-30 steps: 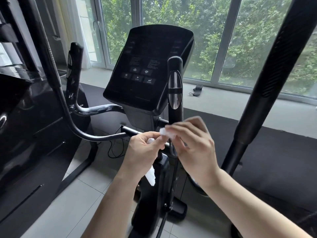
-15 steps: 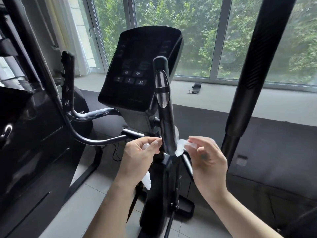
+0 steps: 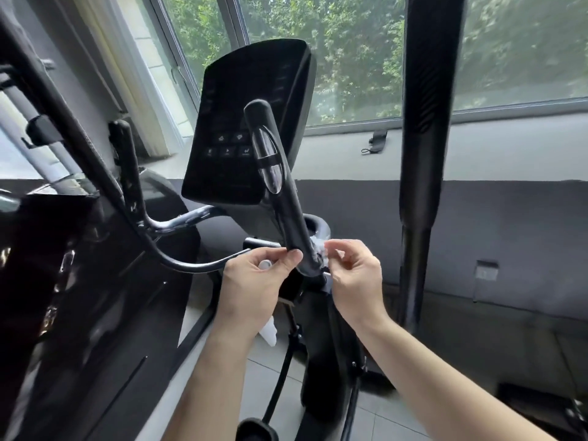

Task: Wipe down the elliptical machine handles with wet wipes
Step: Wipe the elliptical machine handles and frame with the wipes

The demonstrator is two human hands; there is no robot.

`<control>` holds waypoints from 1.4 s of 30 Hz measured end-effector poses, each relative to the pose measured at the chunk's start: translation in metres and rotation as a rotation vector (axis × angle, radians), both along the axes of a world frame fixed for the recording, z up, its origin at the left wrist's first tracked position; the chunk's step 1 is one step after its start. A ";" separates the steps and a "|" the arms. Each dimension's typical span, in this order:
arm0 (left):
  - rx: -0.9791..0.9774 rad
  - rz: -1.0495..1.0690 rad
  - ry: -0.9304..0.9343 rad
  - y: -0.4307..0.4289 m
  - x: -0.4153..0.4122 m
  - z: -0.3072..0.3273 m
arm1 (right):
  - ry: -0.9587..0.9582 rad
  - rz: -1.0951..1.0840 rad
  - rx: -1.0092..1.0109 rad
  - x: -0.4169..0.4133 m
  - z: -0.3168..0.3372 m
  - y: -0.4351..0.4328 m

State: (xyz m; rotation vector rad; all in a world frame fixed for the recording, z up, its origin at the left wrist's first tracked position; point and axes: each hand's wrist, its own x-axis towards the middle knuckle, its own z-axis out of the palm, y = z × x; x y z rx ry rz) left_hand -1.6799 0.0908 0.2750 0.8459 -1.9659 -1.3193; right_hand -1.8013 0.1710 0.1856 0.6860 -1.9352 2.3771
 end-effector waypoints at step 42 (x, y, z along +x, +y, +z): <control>0.037 0.027 -0.034 0.012 -0.001 0.006 | -0.226 -0.015 -0.051 -0.009 -0.017 -0.008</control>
